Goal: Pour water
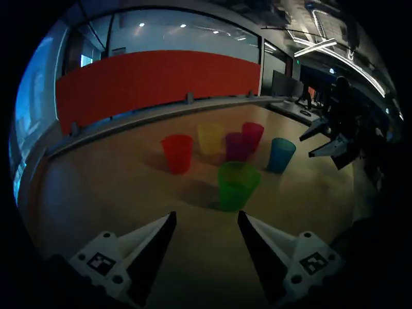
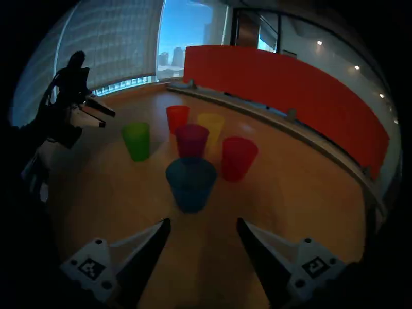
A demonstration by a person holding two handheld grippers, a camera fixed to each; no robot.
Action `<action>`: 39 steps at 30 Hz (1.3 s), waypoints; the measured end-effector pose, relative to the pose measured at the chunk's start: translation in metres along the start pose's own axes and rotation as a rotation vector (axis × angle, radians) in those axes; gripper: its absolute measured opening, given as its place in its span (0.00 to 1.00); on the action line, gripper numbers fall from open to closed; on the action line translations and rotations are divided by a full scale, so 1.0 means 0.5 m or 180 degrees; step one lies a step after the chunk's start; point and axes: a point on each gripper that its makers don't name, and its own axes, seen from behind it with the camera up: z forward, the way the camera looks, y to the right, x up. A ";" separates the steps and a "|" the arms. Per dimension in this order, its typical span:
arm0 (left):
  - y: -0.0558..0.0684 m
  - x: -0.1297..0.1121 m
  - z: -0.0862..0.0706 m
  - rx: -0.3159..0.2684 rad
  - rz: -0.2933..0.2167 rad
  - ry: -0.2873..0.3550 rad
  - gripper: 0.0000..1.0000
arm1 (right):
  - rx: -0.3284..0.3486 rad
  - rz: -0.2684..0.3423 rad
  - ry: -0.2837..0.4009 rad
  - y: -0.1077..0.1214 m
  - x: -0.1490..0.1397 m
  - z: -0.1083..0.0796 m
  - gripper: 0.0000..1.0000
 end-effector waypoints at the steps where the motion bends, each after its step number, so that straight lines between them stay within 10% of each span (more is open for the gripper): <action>1: -0.003 0.006 -0.004 0.0047 0.0008 0.0063 0.88 | -0.0054 0.0036 0.0048 0.005 0.002 -0.008 0.99; 8: -0.029 0.057 -0.038 0.0491 0.0082 0.0545 0.88 | -0.0573 0.0252 0.0502 0.058 0.041 -0.072 0.99; 23: -0.059 0.163 -0.119 0.1237 -0.0378 0.1554 0.88 | -0.1770 0.0774 0.1654 0.201 0.152 -0.210 0.99; 39: -0.096 0.181 -0.141 0.1657 -0.0565 0.1771 0.88 | -0.2231 0.1068 0.2028 0.246 0.168 -0.237 0.99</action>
